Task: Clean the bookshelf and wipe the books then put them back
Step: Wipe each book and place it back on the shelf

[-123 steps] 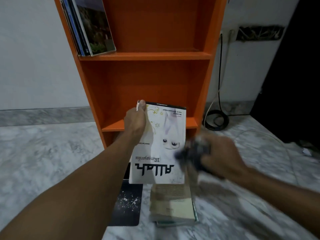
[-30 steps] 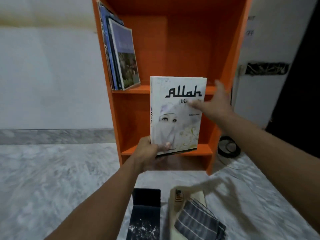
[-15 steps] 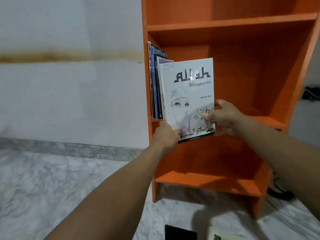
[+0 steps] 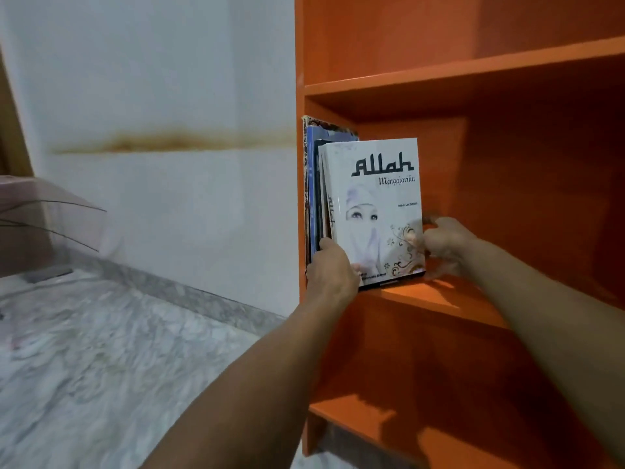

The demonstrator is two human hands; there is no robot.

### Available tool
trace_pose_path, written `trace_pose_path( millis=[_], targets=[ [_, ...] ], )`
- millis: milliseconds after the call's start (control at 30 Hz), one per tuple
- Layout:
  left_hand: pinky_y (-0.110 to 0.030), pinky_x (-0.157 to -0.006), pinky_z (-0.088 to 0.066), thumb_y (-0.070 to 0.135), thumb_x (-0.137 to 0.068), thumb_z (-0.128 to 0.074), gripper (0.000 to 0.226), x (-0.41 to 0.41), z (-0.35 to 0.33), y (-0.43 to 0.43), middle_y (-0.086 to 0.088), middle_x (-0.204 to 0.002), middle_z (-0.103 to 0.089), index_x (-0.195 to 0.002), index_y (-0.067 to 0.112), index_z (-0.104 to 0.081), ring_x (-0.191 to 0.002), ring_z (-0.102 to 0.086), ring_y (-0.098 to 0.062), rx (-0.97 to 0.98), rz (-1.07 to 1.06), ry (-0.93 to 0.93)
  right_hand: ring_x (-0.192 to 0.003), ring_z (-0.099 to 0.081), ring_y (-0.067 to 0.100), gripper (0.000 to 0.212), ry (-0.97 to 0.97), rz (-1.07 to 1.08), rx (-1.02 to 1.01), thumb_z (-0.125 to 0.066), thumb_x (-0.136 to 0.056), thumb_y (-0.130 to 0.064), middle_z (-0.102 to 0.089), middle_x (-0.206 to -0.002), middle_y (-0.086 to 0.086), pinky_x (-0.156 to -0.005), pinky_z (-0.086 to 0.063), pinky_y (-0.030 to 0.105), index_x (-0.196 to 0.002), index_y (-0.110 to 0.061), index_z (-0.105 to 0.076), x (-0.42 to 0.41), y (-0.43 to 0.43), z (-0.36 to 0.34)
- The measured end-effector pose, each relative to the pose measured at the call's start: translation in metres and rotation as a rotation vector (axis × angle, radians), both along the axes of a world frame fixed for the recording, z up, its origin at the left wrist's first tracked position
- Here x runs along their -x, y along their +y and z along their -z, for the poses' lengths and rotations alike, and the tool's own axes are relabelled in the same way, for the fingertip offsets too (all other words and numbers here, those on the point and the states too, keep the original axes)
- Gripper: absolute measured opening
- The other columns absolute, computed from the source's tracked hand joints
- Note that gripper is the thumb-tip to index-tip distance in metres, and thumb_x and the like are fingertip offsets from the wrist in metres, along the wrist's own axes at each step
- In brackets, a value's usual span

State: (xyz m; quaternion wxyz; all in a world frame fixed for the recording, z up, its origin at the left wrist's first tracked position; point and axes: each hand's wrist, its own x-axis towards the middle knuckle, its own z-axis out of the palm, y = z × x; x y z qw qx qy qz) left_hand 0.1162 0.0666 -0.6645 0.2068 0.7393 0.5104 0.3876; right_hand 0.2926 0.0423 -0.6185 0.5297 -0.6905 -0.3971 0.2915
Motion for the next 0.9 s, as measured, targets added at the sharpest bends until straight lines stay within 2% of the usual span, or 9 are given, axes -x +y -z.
trace_pose_path(
  millis=[100, 233, 333, 467, 567, 633, 733, 800, 900],
  targets=[
    [-0.038, -0.087, -0.050, 0.018, -0.092, -0.067, 0.042, -0.006, -0.006, 0.002, -0.012, -0.114, -0.058, -0.124, 0.005, -0.044, -0.109, -0.059, -0.031, -0.039, -0.050, 0.035, -0.109, -0.060, 0.036, 0.057, -0.005, -0.044, 0.014, -0.061, -0.093, -0.011, -0.063, -0.122, 0.013, -0.085, -0.050, 0.063, -0.144, -0.022, -0.037, -0.010, 0.019, 0.006],
    [-0.033, -0.083, -0.052, 0.019, -0.087, -0.073, 0.044, -0.014, 0.002, 0.010, -0.008, -0.113, -0.059, -0.118, 0.010, -0.044, -0.101, -0.059, -0.023, -0.076, -0.071, -0.001, -0.092, -0.060, 0.026, 0.037, 0.076, -0.062, -0.062, -0.049, -0.097, -0.005, -0.062, -0.112, 0.008, -0.079, -0.052, 0.050, -0.131, -0.019, -0.049, -0.013, 0.048, 0.017],
    [-0.038, -0.084, -0.058, 0.021, -0.084, -0.076, 0.048, -0.016, 0.006, 0.016, -0.008, -0.113, -0.061, -0.115, 0.012, -0.041, -0.106, -0.062, -0.027, -0.073, -0.095, -0.052, -0.106, -0.056, 0.030, 0.034, 0.096, -0.051, -0.086, -0.040, -0.099, -0.008, -0.057, -0.127, 0.010, -0.071, -0.051, 0.044, -0.131, -0.019, -0.049, -0.005, 0.060, 0.021],
    [-0.039, -0.082, -0.060, 0.025, -0.085, -0.076, 0.052, -0.016, 0.009, 0.017, -0.009, -0.112, -0.060, -0.119, 0.011, -0.039, -0.104, -0.063, -0.028, -0.070, -0.103, -0.090, -0.118, -0.051, 0.032, 0.043, 0.065, -0.060, -0.077, -0.033, -0.099, -0.008, -0.053, -0.132, 0.009, -0.088, -0.051, 0.047, -0.139, -0.019, -0.043, 0.003, 0.072, 0.025],
    [-0.043, -0.082, -0.058, 0.033, -0.083, -0.077, 0.055, -0.012, 0.011, 0.023, -0.011, -0.109, -0.059, -0.118, 0.010, -0.041, -0.100, -0.063, -0.028, -0.019, -0.140, -0.141, -0.106, -0.054, 0.024, 0.039, 0.063, -0.095, -0.060, -0.040, -0.099, -0.008, -0.055, -0.117, 0.003, -0.085, -0.048, 0.042, -0.135, -0.019, -0.047, 0.007, 0.076, 0.029],
    [-0.039, -0.078, -0.057, 0.035, -0.082, -0.077, 0.054, -0.011, 0.012, 0.025, -0.008, -0.105, -0.057, -0.115, 0.012, -0.041, -0.096, -0.062, -0.025, 0.014, -0.143, -0.180, -0.100, -0.058, 0.021, 0.040, 0.063, -0.115, -0.055, -0.047, -0.097, -0.007, -0.059, -0.115, 0.004, -0.085, -0.050, 0.040, -0.134, -0.019, -0.048, 0.008, 0.077, 0.033],
    [-0.031, -0.069, -0.053, 0.033, -0.083, -0.077, 0.051, -0.011, 0.014, 0.025, -0.007, -0.103, -0.056, -0.113, 0.014, -0.041, -0.094, -0.061, -0.023, 0.016, -0.129, -0.201, -0.101, -0.060, 0.022, 0.044, 0.069, -0.119, -0.066, -0.051, -0.094, -0.004, -0.060, -0.115, 0.006, -0.088, -0.055, 0.038, -0.136, -0.017, -0.047, 0.006, 0.077, 0.040],
    [-0.033, -0.072, -0.055, 0.031, -0.083, -0.077, 0.050, -0.012, 0.013, 0.024, -0.006, -0.103, -0.055, -0.112, 0.014, -0.040, -0.095, -0.061, -0.024, 0.005, -0.134, -0.194, -0.099, -0.062, 0.021, 0.043, 0.038, -0.112, -0.073, -0.054, -0.093, -0.002, -0.061, -0.109, 0.005, -0.085, -0.056, 0.036, -0.134, -0.014, -0.049, 0.006, 0.074, 0.045],
    [-0.040, -0.079, -0.059, 0.027, -0.084, -0.076, 0.052, -0.012, 0.014, 0.021, -0.009, -0.108, -0.057, -0.117, 0.013, -0.038, -0.097, -0.062, -0.027, -0.015, -0.141, -0.154, -0.104, -0.064, 0.025, 0.046, -0.026, -0.096, -0.081, -0.061, -0.088, -0.001, -0.064, -0.116, 0.009, -0.089, -0.056, 0.039, -0.132, -0.010, -0.053, 0.009, 0.071, 0.050]
  ],
)
